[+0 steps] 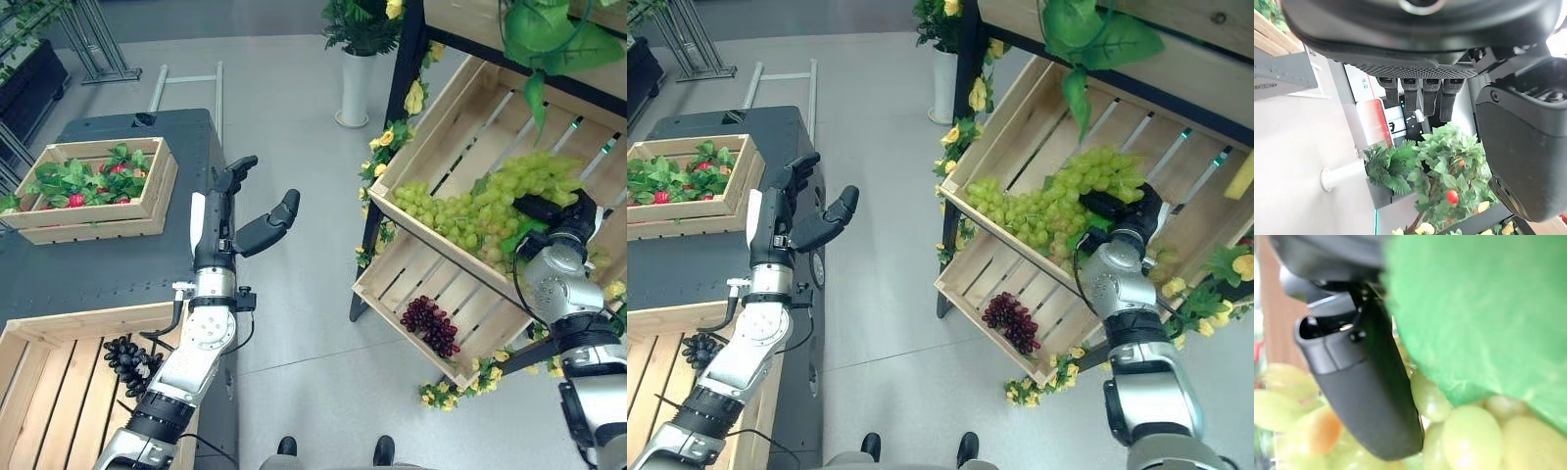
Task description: Pick up the fruits from the basket on one side to the basket on the other side
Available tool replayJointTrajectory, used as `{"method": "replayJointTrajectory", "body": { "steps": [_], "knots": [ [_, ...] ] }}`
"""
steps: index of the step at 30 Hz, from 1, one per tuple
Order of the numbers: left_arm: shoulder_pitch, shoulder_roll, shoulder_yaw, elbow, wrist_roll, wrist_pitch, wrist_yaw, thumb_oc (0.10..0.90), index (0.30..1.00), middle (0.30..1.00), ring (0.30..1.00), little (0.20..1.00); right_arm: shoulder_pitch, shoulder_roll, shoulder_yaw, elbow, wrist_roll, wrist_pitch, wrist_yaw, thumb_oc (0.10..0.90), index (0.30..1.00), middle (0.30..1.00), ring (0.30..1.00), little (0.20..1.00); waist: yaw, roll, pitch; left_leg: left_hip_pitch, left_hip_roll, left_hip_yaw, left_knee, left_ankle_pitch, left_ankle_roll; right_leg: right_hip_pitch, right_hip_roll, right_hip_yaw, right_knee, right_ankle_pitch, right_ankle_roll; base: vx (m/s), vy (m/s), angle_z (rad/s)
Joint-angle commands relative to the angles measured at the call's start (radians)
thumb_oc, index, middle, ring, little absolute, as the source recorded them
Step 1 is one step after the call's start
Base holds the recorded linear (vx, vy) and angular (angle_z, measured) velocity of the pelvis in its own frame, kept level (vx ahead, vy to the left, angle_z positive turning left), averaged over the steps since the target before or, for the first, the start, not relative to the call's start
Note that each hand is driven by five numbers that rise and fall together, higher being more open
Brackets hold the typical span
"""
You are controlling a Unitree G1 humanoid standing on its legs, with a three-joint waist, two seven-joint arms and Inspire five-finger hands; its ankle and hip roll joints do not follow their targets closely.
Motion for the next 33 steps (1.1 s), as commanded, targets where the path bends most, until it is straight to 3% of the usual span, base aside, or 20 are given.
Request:
{"method": "replayJointTrajectory", "body": {
  "steps": [1, 2, 5, 6, 8, 15, 18, 22, 27, 33],
  "knots": [
    [-0.096, 0.062, -0.042, -0.034, -0.012, -0.062, -0.017, 0.800, 0.900, 0.900, 0.900, 0.900, -0.094, -0.143, 0.099, 0.079, -0.206, 0.060, 0.115, 0.800, 0.900, 0.900, 0.900, 0.900, 0.016, -0.021, -0.099, -0.054, -0.064, -0.035, 0.002, -0.028, 0.016, 0.052, -0.031, -0.029, 0.004, -0.028, 0.034, 0.00, 0.000, 0.00],
    [-0.097, 0.060, -0.039, -0.039, -0.010, -0.056, -0.024, 0.800, 0.900, 0.900, 0.900, 0.900, -0.106, -0.159, 0.124, 0.083, -0.309, 0.088, 0.146, 0.800, 0.900, 0.900, 0.900, 0.900, 0.016, -0.023, -0.096, -0.054, -0.065, -0.036, 0.002, -0.027, 0.016, 0.053, -0.032, -0.029, 0.004, -0.027, 0.035, 0.00, 0.000, 0.00],
    [-0.095, 0.062, -0.036, -0.047, -0.009, -0.054, -0.035, 0.800, 0.900, 0.900, 0.900, 0.900, -0.128, -0.196, 0.174, 0.089, -0.418, 0.102, 0.202, 0.800, 0.900, 0.900, 0.900, 0.900, 0.017, -0.026, -0.095, -0.053, -0.066, -0.037, 0.002, -0.026, 0.017, 0.054, -0.031, -0.029, 0.004, -0.026, 0.038, -0.01, -0.004, 0.02],
    [-0.087, 0.068, -0.030, -0.062, -0.007, -0.047, -0.037, 0.800, 0.900, 0.900, 0.900, 0.900, -0.146, -0.233, 0.217, 0.035, -0.477, 0.137, 0.217, 0.800, 0.900, 0.900, 0.900, 0.900, 0.012, -0.030, -0.093, -0.051, -0.065, -0.030, 0.002, -0.026, 0.017, 0.054, -0.031, -0.026, 0.004, -0.024, 0.040, 0.00, 0.000, 0.00],
    [-0.081, 0.074, -0.024, -0.068, -0.007, -0.048, -0.045, 0.800, 0.900, 0.900, 0.900, 0.900, -0.152, -0.264, 0.236, -0.011, -0.560, 0.144, 0.222, 0.800, 0.900, 0.900, 0.900, 0.900, 0.008, -0.034, -0.090, -0.048, -0.064, -0.028, 0.002, -0.028, 0.017, 0.055, -0.031, -0.025, 0.004, -0.023, 0.043, 0.00, 0.000, 0.00],
    [-0.055, 0.088, 0.017, -0.102, -0.007, -0.045, -0.070, 0.800, 0.900, 0.900, 0.900, 0.900, -0.181, -0.378, 0.251, -0.175, -0.664, 0.175, 0.295, 0.800, 0.900, 0.900, 0.900, 0.900, -0.010, -0.046, -0.088, -0.047, -0.061, -0.014, 0.002, -0.025, 0.020, 0.051, -0.030, -0.009, 0.004, -0.016, 0.047, -0.02, 0.000, 0.00],
    [-0.043, 0.089, 0.037, -0.112, -0.005, -0.053, -0.079, 0.800, 0.900, 0.900, 0.900, 0.900, -0.166, -0.417, 0.210, -0.270, -0.616, 0.180, 0.323, 0.800, 0.900, 0.900, 0.900, 0.900, -0.023, -0.048, -0.089, -0.046, -0.059, -0.008, 0.002, -0.027, 0.020, 0.050, -0.030, -0.002, 0.004, -0.017, 0.050, -0.01, 0.000, -0.04],
    [-0.023, 0.083, 0.063, -0.115, 0.013, -0.058, -0.084, 0.800, 0.900, 0.900, 0.900, 0.900, -0.111, -0.428, 0.103, -0.432, -0.434, 0.145, 0.307, 0.800, 0.900, 0.900, 0.900, 0.900, -0.047, -0.048, -0.092, -0.040, -0.056, 0.002, 0.002, -0.033, 0.019, 0.048, -0.030, 0.016, 0.004, -0.020, 0.052, -0.01, 0.007, -0.05],
    [-0.010, 0.082, 0.077, -0.113, 0.017, -0.067, -0.078, 0.800, 0.900, 0.900, 0.900, 0.900, -0.049, -0.409, 0.025, -0.531, -0.491, 0.080, 0.249, 0.800, 0.900, 0.900, 0.900, 0.900, -0.059, -0.042, -0.095, -0.036, -0.056, 0.012, 0.002, -0.040, 0.019, 0.047, -0.032, 0.028, 0.004, -0.023, 0.054, -0.01, 0.011, -0.05],
    [0.004, 0.067, 0.092, -0.119, 0.037, -0.075, -0.073, 0.800, 0.900, 0.900, 0.900, 0.900, 0.025, -0.350, -0.049, -0.671, -0.374, 0.035, 0.249, 0.800, 0.900, 0.900, 0.900, 0.900, -0.069, -0.033, -0.098, -0.031, -0.055, 0.019, 0.002, -0.047, 0.018, 0.048, -0.033, 0.036, 0.004, -0.029, 0.054, -0.02, 0.005, -0.06]
  ]
}}
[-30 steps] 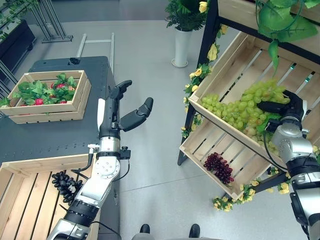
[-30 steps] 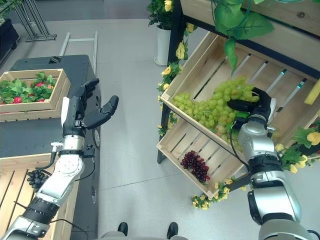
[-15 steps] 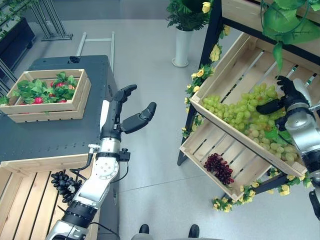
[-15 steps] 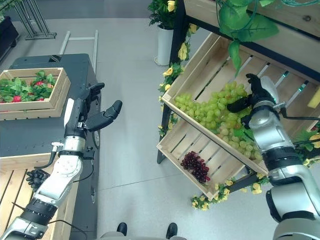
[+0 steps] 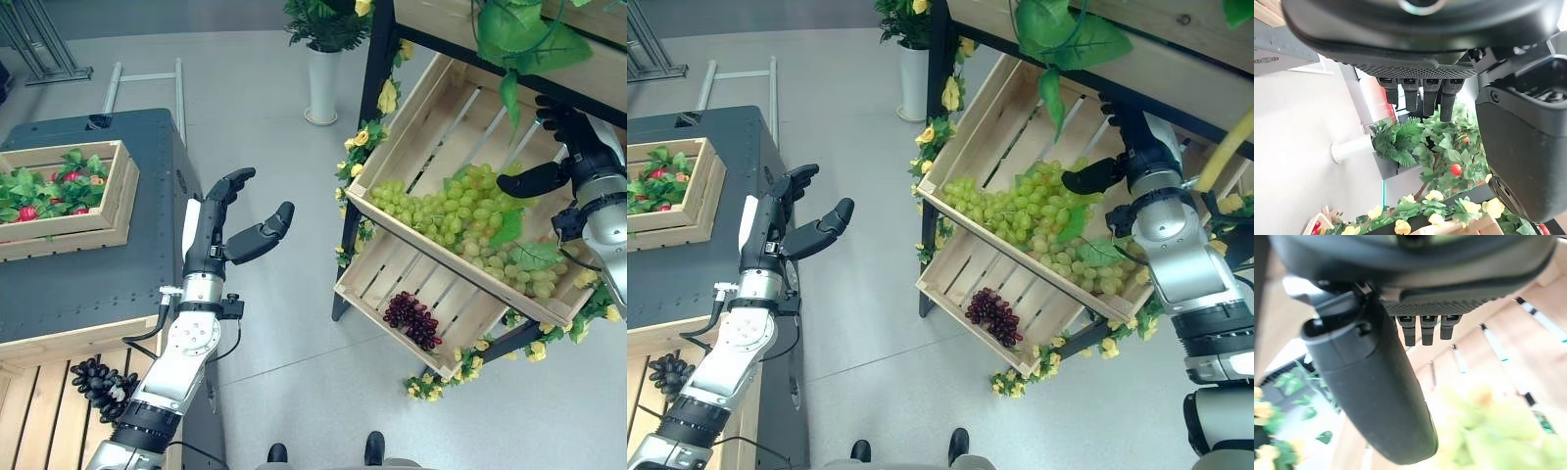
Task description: Pick up the fruits from the basket on one side to the basket on the other side
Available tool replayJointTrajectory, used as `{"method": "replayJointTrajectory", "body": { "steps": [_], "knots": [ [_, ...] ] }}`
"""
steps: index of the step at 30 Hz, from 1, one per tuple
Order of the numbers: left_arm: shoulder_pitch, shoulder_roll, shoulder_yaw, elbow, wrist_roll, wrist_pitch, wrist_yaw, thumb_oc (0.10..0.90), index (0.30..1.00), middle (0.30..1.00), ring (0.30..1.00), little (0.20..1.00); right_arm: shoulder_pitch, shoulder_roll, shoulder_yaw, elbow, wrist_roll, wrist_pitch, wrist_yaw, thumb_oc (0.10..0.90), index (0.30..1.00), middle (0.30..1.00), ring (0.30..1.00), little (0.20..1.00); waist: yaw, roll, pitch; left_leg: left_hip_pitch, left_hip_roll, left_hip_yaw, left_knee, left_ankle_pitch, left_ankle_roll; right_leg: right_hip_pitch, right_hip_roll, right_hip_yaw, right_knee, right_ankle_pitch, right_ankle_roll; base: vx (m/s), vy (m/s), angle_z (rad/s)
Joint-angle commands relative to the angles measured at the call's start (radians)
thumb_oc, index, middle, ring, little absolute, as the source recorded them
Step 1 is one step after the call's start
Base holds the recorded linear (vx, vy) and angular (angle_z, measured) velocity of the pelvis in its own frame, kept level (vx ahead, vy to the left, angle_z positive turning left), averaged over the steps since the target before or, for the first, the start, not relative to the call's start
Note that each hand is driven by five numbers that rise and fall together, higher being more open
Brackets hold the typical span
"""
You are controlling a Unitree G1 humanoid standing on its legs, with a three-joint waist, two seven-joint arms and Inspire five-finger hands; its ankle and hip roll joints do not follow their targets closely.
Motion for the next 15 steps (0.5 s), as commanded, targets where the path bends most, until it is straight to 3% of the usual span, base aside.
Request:
{"method": "replayJointTrajectory", "body": {
  "steps": [1, 10, 15],
  "knots": [
    [-0.066, 0.041, 0.026, -0.083, 0.036, -0.105, 0.027, 0.800, 0.900, 0.900, 0.900, 0.900, -0.065, -0.019, -0.087, -0.066, 0.080, -0.144, -0.086, 0.800, 0.900, 0.900, 0.900, 0.900, 0.011, -0.001, -0.100, -0.036, -0.041, -0.012, 0.002, -0.036, 0.001, 0.061, -0.022, 0.005, 0.004, -0.028, 0.042, 0.00, 0.000, 0.00],
    [-0.078, 0.026, 0.024, -0.073, 0.046, -0.097, 0.033, 0.800, 0.900, 0.900, 0.900, 0.900, -0.038, 0.046, -0.084, -0.108, 0.151, -0.166, -0.026, 0.800, 0.900, 0.900, 0.900, 0.900, 0.010, 0.003, -0.103, -0.031, -0.039, -0.009, 0.002, -0.042, -0.002, 0.061, -0.023, 0.004, 0.004, -0.032, 0.040, 0.00, 0.000, 0.00],
    [-0.085, 0.012, 0.025, -0.062, 0.071, -0.100, 0.057, 0.800, 0.900, 0.900, 0.900, 0.900, -0.021, 0.133, -0.079, -0.124, 0.394, -0.191, 0.055, 0.800, 0.900, 0.900, 0.900, 0.900, 0.015, 0.006, -0.104, -0.038, -0.040, -0.021, 0.002, -0.039, -0.006, 0.060, -0.023, -0.003, 0.004, -0.035, 0.037, 0.00, 0.000, 0.00]
  ]
}}
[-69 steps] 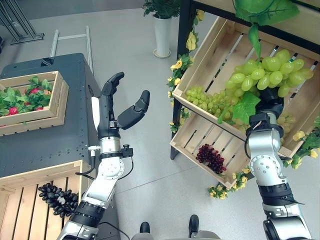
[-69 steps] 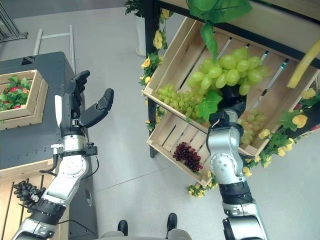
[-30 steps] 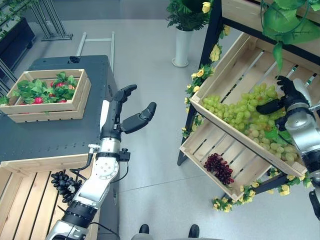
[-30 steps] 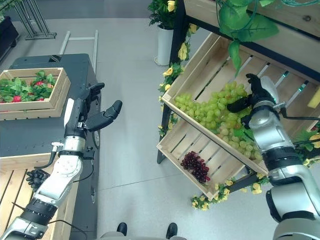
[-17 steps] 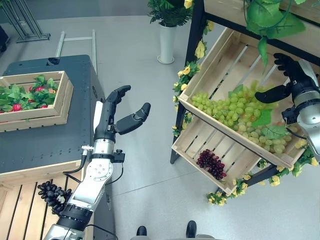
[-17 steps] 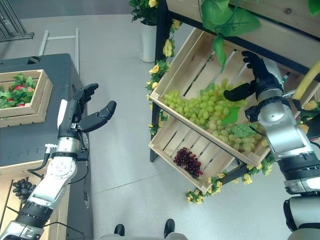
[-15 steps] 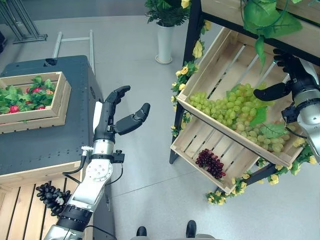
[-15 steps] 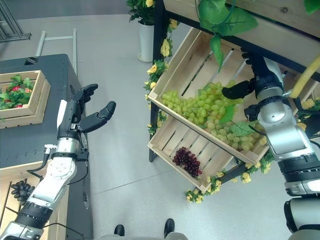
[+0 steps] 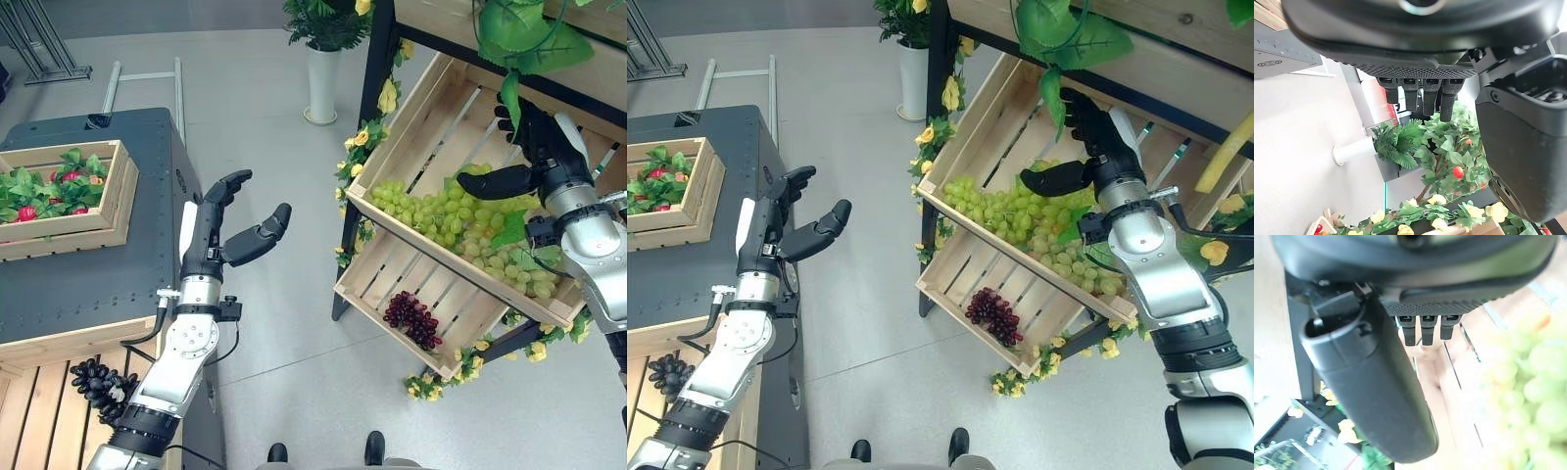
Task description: Pick up the fruits from the basket on one side to the basket on the other side
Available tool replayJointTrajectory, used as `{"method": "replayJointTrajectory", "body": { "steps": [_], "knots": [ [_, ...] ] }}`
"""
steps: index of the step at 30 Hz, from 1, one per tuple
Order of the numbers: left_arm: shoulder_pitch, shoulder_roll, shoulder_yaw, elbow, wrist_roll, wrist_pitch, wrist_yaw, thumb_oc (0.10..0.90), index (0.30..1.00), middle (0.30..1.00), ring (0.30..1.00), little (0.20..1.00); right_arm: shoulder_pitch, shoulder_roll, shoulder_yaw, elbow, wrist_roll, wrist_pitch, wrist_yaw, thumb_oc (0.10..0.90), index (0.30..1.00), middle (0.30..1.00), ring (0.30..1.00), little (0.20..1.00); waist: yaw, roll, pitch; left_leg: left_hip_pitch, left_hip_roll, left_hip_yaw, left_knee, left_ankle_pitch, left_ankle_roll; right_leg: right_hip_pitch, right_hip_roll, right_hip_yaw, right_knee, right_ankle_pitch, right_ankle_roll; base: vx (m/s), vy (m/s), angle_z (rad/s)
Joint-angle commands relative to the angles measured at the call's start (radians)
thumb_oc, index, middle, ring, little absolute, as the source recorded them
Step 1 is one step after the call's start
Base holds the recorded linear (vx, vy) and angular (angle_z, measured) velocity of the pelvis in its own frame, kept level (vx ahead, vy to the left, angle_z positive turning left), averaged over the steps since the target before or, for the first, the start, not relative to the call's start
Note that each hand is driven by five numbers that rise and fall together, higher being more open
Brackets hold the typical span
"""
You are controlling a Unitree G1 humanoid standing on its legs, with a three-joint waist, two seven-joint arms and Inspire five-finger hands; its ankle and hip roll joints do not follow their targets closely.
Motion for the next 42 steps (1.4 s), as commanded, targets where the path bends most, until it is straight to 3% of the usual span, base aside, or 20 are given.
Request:
{"method": "replayJointTrajectory", "body": {
  "steps": [1, 7, 13, 16, 18, 20, 22, 26, 28, 30, 32, 35, 37, 40, 42],
  "knots": [
    [-0.090, 0.012, 0.012, -0.058, 0.063, -0.102, 0.049, 0.800, 0.900, 0.900, 0.900, 0.900, -0.069, 0.031, -0.054, -0.047, 0.153, -0.148, 0.044, 0.800, 0.900, 0.900, 0.900, 0.900, 0.012, 0.006, -0.104, -0.040, -0.039, -0.022, 0.002, -0.039, -0.006, 0.059, -0.023, -0.004, 0.004, -0.035, 0.037, 0.00, 0.000, 0.00],
    [-0.093, -0.018, 0.038, -0.042, 0.114, -0.090, 0.125, 0.800, 0.900, 0.900, 0.900, 0.900, 0.016, 0.201, -0.058, -0.138, 0.276, -0.182, 0.113, 0.800, 0.900, 0.900, 0.900, 0.900, 0.022, 0.015, -0.106, -0.052, -0.037, -0.040, 0.002, -0.029, -0.009, 0.059, -0.016, -0.021, 0.004, -0.040, 0.028, -0.02, -0.030, 0.02],
    [-0.055, -0.028, 0.095, -0.046, 0.170, -0.044, 0.209, 0.800, 0.900, 0.900, 0.900, 0.900, 0.094, 0.325, -0.067, -0.191, 0.291, -0.288, 0.184, 0.800, 0.900, 0.900, 0.900, 0.900, 0.055, 0.023, -0.103, -0.068, -0.037, -0.082, 0.002, -0.016, -0.012, 0.067, 0.012, -0.047, 0.004, -0.057, 0.009, -0.02, -0.085, 0.11],
    [-0.009, -0.029, 0.125, -0.037, 0.198, -0.057, 0.232, 0.800, 0.900, 0.900, 0.900, 0.900, 0.132, 0.383, -0.055, -0.209, 0.297, -0.373, 0.230, 0.800, 0.900, 0.900, 0.900, 0.900, 0.080, 0.025, -0.096, -0.083, -0.030, -0.099, 0.002, 0.001, -0.020, 0.068, 0.022, -0.064, 0.004, -0.064, -0.002, -0.02, -0.100, 0.15],
    [0.016, -0.025, 0.141, -0.040, 0.224, -0.055, 0.245, 0.800, 0.900, 0.900, 0.900, 0.900, 0.154, 0.404, -0.054, -0.222, 0.294, -0.402, 0.242, 0.800, 0.900, 0.900, 0.900, 0.900, 0.089, 0.029, -0.091, -0.091, -0.020, -0.082, 0.002, 0.012, -0.028, 0.070, 0.022, -0.083, 0.004, -0.066, -0.004, -0.01, -0.040, 0.28],
    [0.045, -0.022, 0.161, -0.018, 0.254, -0.079, 0.250, 0.800, 0.900, 0.900, 0.900, 0.900, 0.209, 0.432, -0.062, -0.241, 0.287, -0.462, 0.252, 0.800, 0.900, 0.900, 0.900, 0.900, 0.093, 0.036, -0.073, -0.095, 0.010, -0.003, 0.002, 0.028, -0.043, 0.087, 0.017, -0.146, 0.004, -0.073, -0.005, 0.00, 0.022, 0.52],
    [0.056, -0.015, 0.169, -0.008, 0.287, -0.094, 0.265, 0.800, 0.900, 0.900, 0.900, 0.900, 0.239, 0.437, -0.063, -0.250, 0.246, -0.508, 0.262, 0.800, 0.900, 0.900, 0.900, 0.900, 0.091, 0.041, -0.066, -0.106, 0.023, 0.029, 0.002, 0.043, -0.049, 0.089, 0.012, -0.179, 0.007, -0.073, -0.007, -0.04, 0.069, 0.99],
    [0.083, 0.002, 0.191, 0.035, 0.304, -0.098, 0.298, 0.800, 0.900, 0.900, 0.900, 0.900, 0.297, 0.445, -0.064, -0.242, 0.260, -0.558, 0.280, 0.800, 0.900, 0.900, 0.900, 0.900, 0.098, 0.057, -0.062, -0.113, 0.001, 0.013, 0.002, 0.037, -0.037, 0.089, -0.005, -0.206, 0.029, -0.088, -0.007, 0.06, 0.173, 0.72],
    [0.105, 0.008, 0.219, 0.050, 0.322, -0.060, 0.320, 0.800, 0.900, 0.900, 0.900, 0.900, 0.328, 0.457, -0.056, -0.236, 0.279, -0.586, 0.330, 0.800, 0.900, 0.900, 0.900, 0.900, 0.108, 0.065, -0.067, -0.105, -0.020, -0.004, 0.002, 0.023, -0.027, 0.091, -0.020, -0.213, 0.041, -0.098, -0.001, 0.15, 0.252, 0.18],
    [0.120, 0.015, 0.239, 0.062, 0.316, -0.034, 0.307, 0.800, 0.900, 0.900, 0.900, 0.900, 0.349, 0.468, -0.040, -0.244, 0.322, -0.568, 0.375, 0.800, 0.900, 0.900, 0.900, 0.900, 0.120, 0.070, -0.072, -0.098, -0.040, -0.017, 0.002, 0.009, -0.016, 0.091, -0.031, -0.223, 0.071, -0.117, 0.003, 0.15, 0.236, 0.11],
    [0.142, 0.019, 0.270, 0.078, 0.334, -0.019, 0.305, 0.800, 0.900, 0.900, 0.900, 0.900, 0.390, 0.483, -0.015, -0.256, 0.323, -0.511, 0.423, 0.800, 0.900, 0.900, 0.900, 0.900, 0.128, 0.076, -0.067, -0.086, -0.060, -0.019, 0.002, 0.002, 0.003, 0.073, -0.049, -0.237, 0.171, -0.157, 0.012, 0.17, 0.242, 0.16],
    [0.173, 0.043, 0.306, 0.097, 0.350, -0.001, 0.315, 0.800, 0.900, 0.900, 0.900, 0.900, 0.478, 0.473, 0.023, -0.257, 0.289, -0.478, 0.443, 0.800, 0.900, 0.900, 0.900, 0.900, 0.112, 0.079, -0.033, -0.070, -0.086, -0.016, 0.002, 0.012, 0.047, -0.053, -0.105, -0.198, 0.487, -0.123, 0.071, 0.12, 0.214, 0.31],
    [0.188, 0.065, 0.332, 0.146, 0.358, 0.008, 0.329, 0.800, 0.900, 0.900, 0.900, 0.900, 0.529, 0.463, 0.041, -0.236, 0.315, -0.446, 0.472, 0.800, 0.900, 0.900, 0.900, 0.900, 0.090, 0.072, -0.006, -0.058, -0.096, -0.011, 0.002, 0.010, 0.057, -0.121, -0.112, -0.151, 0.577, -0.069, 0.094, 0.10, 0.021, 0.38],
    [0.154, 0.083, 0.301, 0.237, 0.341, 0.055, 0.396, 0.800, 0.900, 0.900, 0.900, 0.900, 0.558, 0.465, 0.077, -0.142, 0.275, -0.449, 0.549, 0.800, 0.900, 0.900, 0.900, 0.900, 0.046, 0.066, 0.015, -0.052, -0.088, -0.026, 0.020, -0.009, 0.033, -0.121, -0.072, -0.062, 0.305, -0.044, 0.069, 0.05, -0.136, 0.24],
    [0.110, 0.086, 0.256, 0.271, 0.336, 0.084, 0.435, 0.800, 0.900, 0.900, 0.900, 0.900, 0.548, 0.456, 0.098, -0.102, 0.261, -0.454, 0.565, 0.800, 0.900, 0.900, 0.900, 0.900, 0.014, 0.069, 0.023, -0.065, -0.095, -0.054, 0.021, -0.031, 0.042, -0.157, -0.072, 0.052, 0.188, 0.014, 0.061, -0.05, -0.094, 0.38]
  ]
}}
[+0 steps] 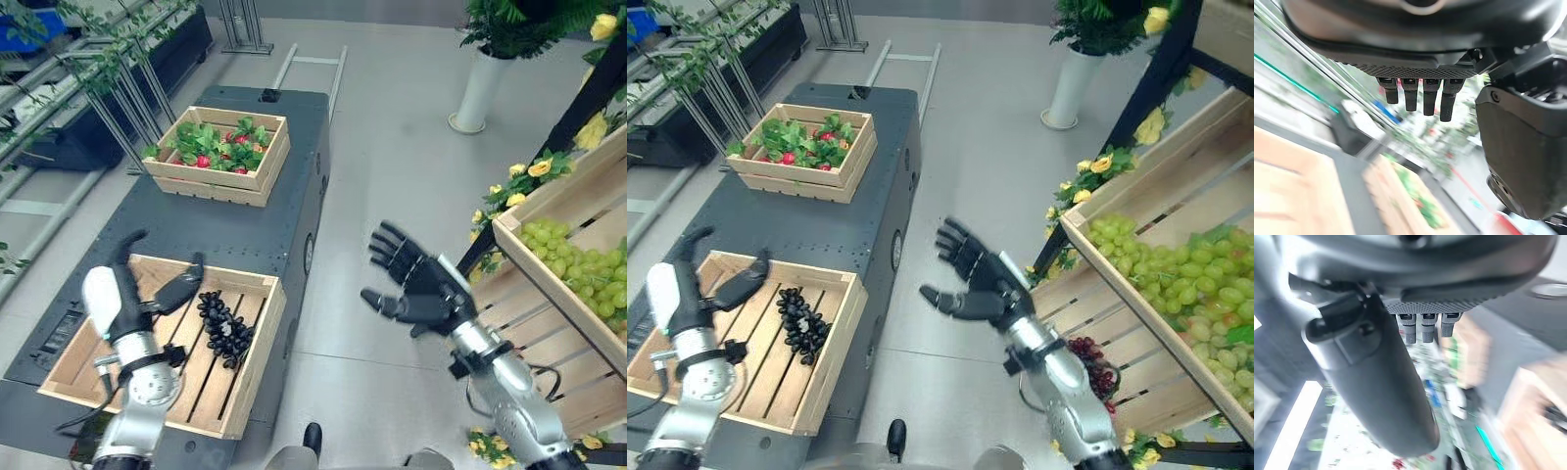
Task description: Pick up the fruits from the basket on one side to the basket on the other side
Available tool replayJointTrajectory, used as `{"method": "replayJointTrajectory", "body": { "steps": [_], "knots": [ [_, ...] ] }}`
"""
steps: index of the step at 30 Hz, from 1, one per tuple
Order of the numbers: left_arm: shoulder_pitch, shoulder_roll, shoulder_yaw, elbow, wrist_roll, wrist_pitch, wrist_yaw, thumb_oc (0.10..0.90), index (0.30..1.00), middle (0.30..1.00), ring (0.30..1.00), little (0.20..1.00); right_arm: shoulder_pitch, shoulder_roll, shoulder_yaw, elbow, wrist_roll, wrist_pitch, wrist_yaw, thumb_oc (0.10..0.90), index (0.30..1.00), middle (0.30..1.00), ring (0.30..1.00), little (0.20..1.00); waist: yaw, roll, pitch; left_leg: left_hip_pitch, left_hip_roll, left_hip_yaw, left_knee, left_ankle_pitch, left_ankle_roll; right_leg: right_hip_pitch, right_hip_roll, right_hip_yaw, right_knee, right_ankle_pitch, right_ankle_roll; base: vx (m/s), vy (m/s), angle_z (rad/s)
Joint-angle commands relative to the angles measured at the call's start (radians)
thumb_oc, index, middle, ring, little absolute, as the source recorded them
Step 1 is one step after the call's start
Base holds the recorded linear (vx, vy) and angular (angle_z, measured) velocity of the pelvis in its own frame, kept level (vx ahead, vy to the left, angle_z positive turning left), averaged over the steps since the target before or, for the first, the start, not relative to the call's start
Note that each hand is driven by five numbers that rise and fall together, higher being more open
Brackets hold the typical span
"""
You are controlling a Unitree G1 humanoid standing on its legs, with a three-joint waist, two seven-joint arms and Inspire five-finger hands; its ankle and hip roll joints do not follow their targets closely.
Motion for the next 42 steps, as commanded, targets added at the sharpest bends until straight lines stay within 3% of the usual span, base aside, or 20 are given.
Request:
{"method": "replayJointTrajectory", "body": {
  "steps": [1, 5, 11, 16, 20, 23, 33, 42],
  "knots": [
    [-0.120, 0.058, -0.043, -0.018, 0.023, 0.010, 0.128, 0.800, 0.900, 0.900, 0.900, 0.900, -0.092, 0.004, -0.023, -0.016, 0.014, -0.080, 0.086, 0.800, 0.900, 0.900, 0.900, 0.900, -0.049, 0.020, -0.031, -0.021, -0.037, -0.009, 0.010, -0.063, -0.033, -0.012, 0.037, 0.122, -0.169, 0.177, -0.007, -0.02, -0.086, 0.72],
    [-0.126, 0.061, -0.103, 0.006, 0.063, 0.076, 0.157, 0.800, 0.900, 0.900, 0.900, 0.900, -0.091, 0.010, 0.030, 0.039, -0.017, -0.046, 0.040, 0.800, 0.900, 0.900, 0.900, 0.900, -0.035, 0.015, -0.022, -0.062, -0.003, -0.017, 0.027, -0.030, -0.055, 0.043, 0.059, 0.068, -0.199, 0.114, -0.014, 0.01, -0.184, 0.87],
    [-0.142, 0.112, -0.167, 0.159, 0.154, 0.139, 0.119, 0.800, 0.900, 0.900, 0.900, 0.900, -0.071, -0.010, 0.070, 0.094, -0.024, -0.036, -0.001, 0.800, 0.900, 0.900, 0.900, 0.900, -0.039, 0.020, -0.002, -0.079, 0.011, -0.031, 0.025, -0.021, -0.068, 0.061, 0.064, 0.034, -0.222, 0.096, -0.026, 0.01, 0.008, 0.02],
    [-0.133, 0.166, -0.182, 0.233, 0.248, 0.184, 0.078, 0.800, 0.900, 0.900, 0.900, 0.900, -0.047, -0.040, 0.069, 0.095, -0.042, -0.023, 0.005, 0.800, 0.900, 0.900, 0.900, 0.900, -0.059, 0.030, 0.028, -0.098, 0.013, -0.019, 0.032, -0.023, -0.070, 0.025, 0.061, 0.034, -0.186, 0.077, -0.025, -0.04, 0.103, -0.08],
    [-0.147, 0.265, -0.234, 0.231, 0.366, 0.274, 0.009, 0.800, 0.900, 0.900, 0.900, 0.900, -0.057, -0.104, 0.066, 0.116, -0.067, -0.021, 0.003, 0.800, 0.900, 0.900, 0.900, 0.900, -0.076, 0.044, 0.069, -0.123, 0.009, 0.004, 0.032, -0.022, -0.071, -0.019, 0.059, 0.039, -0.164, 0.068, -0.025, -0.08, 0.138, -0.01],
    [-0.190, 0.320, -0.281, 0.256, 0.416, 0.303, -0.034, 0.800, 0.900, 0.900, 0.900, 0.900, -0.079, -0.133, 0.071, 0.142, -0.125, -0.040, -0.007, 0.800, 0.900, 0.900, 0.900, 0.900, -0.085, 0.048, 0.090, -0.150, 0.003, 0.008, 0.052, -0.023, -0.073, -0.047, 0.060, 0.045, -0.144, 0.062, -0.025, -0.09, 0.110, 0.02],
    [-0.301, 0.417, -0.393, 0.305, 0.542, 0.406, -0.104, 0.800, 0.900, 0.900, 0.900, 0.900, -0.132, -0.240, 0.084, 0.227, -0.164, -0.013, -0.052, 0.800, 0.900, 0.900, 0.900, 0.900, -0.096, 0.043, 0.185, -0.270, -0.007, 0.022, 0.157, -0.026, -0.079, -0.164, 0.065, 0.051, -0.048, 0.048, -0.033, -0.11, 0.068, 0.04],
    [-0.396, 0.460, -0.442, 0.339, 0.594, 0.434, 0.039, 0.800, 0.900, 0.900, 0.900, 0.900, -0.158, -0.268, 0.097, 0.253, -0.165, -0.013, -0.097, 0.800, 0.900, 0.900, 0.900, 0.900, -0.092, 0.026, 0.230, -0.329, -0.011, 0.028, 0.170, -0.019, -0.081, -0.209, 0.085, 0.039, -0.039, 0.048, -0.040, -0.06, 0.012, 0.02]
  ]
}}
